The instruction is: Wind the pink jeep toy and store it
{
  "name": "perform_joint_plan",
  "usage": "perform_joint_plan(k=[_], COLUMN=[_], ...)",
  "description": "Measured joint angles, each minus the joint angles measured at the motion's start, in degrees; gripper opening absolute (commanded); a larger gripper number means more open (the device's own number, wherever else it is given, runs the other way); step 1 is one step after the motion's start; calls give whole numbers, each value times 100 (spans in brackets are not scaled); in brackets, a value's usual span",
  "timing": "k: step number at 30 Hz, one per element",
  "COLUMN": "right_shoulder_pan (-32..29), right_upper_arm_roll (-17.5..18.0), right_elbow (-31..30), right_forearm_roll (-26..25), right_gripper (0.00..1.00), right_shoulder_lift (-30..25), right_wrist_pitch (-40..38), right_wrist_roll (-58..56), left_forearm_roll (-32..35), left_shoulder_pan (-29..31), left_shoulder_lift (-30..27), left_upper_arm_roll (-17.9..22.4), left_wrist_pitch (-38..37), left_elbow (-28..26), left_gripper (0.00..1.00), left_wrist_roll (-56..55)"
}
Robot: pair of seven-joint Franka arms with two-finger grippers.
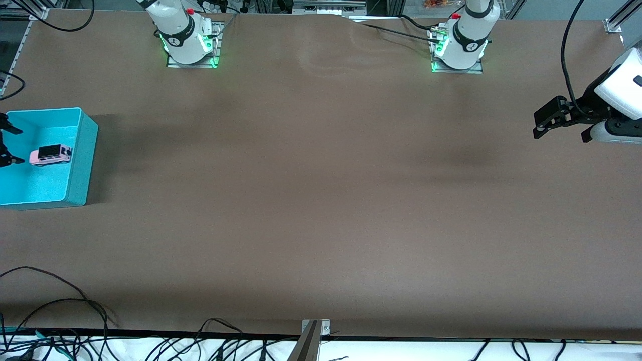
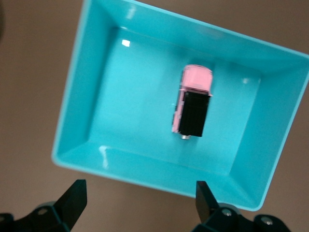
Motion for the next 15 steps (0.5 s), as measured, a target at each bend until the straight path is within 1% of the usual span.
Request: perform_joint_plan(k=[6,15], right_shoulder_pan=[332,1143], right_upper_arm_roll=[16,83], right_elbow=[-2,-4], right_forearm_roll=[-8,-13], right_gripper=[100,100], right_shoulder_lift=[-549,-1364], right_wrist_pitch=[-174,-981], right_wrist_roll=[-328,-1118], left_forearm_roll=[0,0], left_shoulder_pan=[1,2], left_shoulder_lift=[0,0], left_upper_arm_roll=[4,-4], left_wrist_pitch=[0,0], left_elbow=[0,16], left_gripper=[100,100], left_wrist_roll=[0,0])
